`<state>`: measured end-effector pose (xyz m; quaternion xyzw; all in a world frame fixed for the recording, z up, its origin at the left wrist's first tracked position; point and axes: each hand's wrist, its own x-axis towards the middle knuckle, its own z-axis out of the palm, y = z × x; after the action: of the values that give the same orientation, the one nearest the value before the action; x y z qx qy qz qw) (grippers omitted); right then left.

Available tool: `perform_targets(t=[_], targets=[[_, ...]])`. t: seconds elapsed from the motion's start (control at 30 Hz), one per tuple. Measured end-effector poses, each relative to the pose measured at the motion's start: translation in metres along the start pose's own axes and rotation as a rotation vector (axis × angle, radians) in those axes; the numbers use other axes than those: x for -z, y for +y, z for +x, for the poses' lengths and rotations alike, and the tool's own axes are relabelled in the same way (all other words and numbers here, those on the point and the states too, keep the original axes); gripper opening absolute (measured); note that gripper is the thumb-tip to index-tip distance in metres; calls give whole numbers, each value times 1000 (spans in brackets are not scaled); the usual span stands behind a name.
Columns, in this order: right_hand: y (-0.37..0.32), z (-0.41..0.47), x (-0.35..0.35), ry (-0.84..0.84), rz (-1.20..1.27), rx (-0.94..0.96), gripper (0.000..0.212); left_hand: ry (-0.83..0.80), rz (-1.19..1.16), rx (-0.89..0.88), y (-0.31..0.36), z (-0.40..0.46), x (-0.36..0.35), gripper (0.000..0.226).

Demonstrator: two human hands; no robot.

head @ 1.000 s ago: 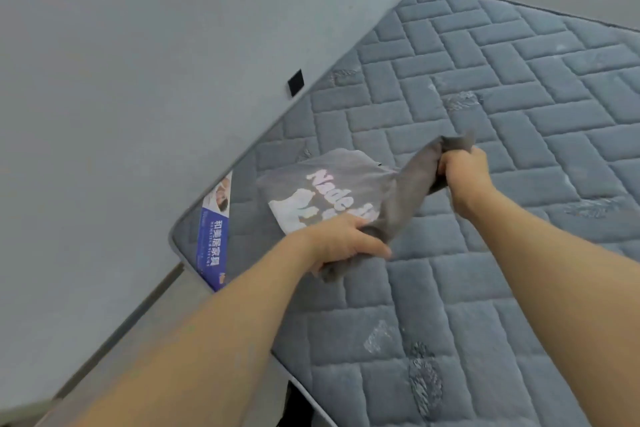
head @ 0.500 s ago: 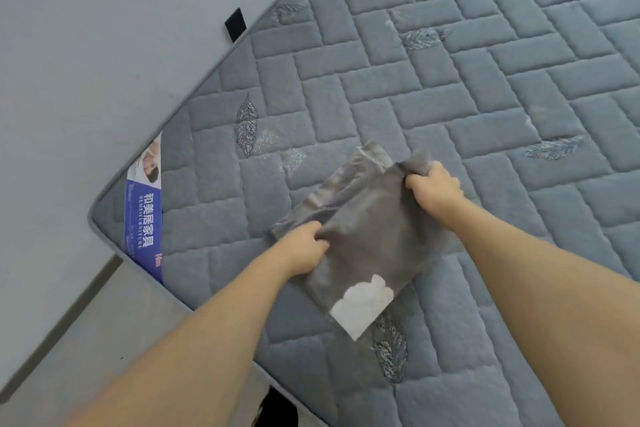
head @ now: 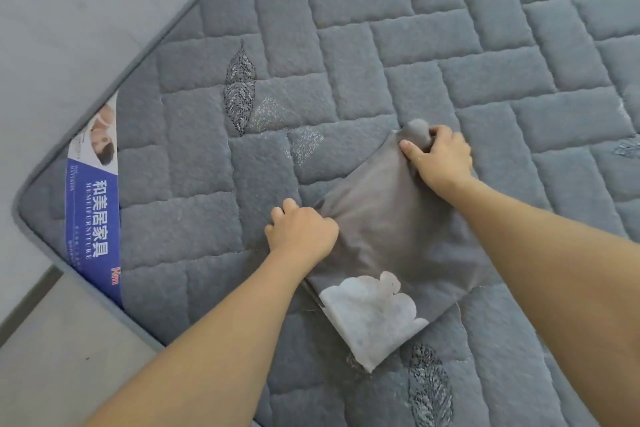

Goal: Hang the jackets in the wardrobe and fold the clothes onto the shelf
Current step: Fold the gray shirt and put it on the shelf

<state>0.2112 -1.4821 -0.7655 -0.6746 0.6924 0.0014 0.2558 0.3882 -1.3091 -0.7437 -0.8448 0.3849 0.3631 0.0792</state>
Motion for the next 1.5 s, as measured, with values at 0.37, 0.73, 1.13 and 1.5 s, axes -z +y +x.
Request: perform_targets(t=[0.37, 0.73, 1.13, 1.5], targets=[[-21, -10, 7, -236, 412, 37, 50, -48, -92, -4, -14, -5, 2, 22], [-132, -157, 88, -302, 808, 168, 22, 221, -143, -11, -68, -128, 108, 8], [-310, -492, 241, -423, 1142, 548, 20, 1085, -75, 252, -251, -535, 254, 19], [-375, -860, 277, -780, 1107, 1003, 21, 1360, 74, 843, -372, -883, 175, 20]])
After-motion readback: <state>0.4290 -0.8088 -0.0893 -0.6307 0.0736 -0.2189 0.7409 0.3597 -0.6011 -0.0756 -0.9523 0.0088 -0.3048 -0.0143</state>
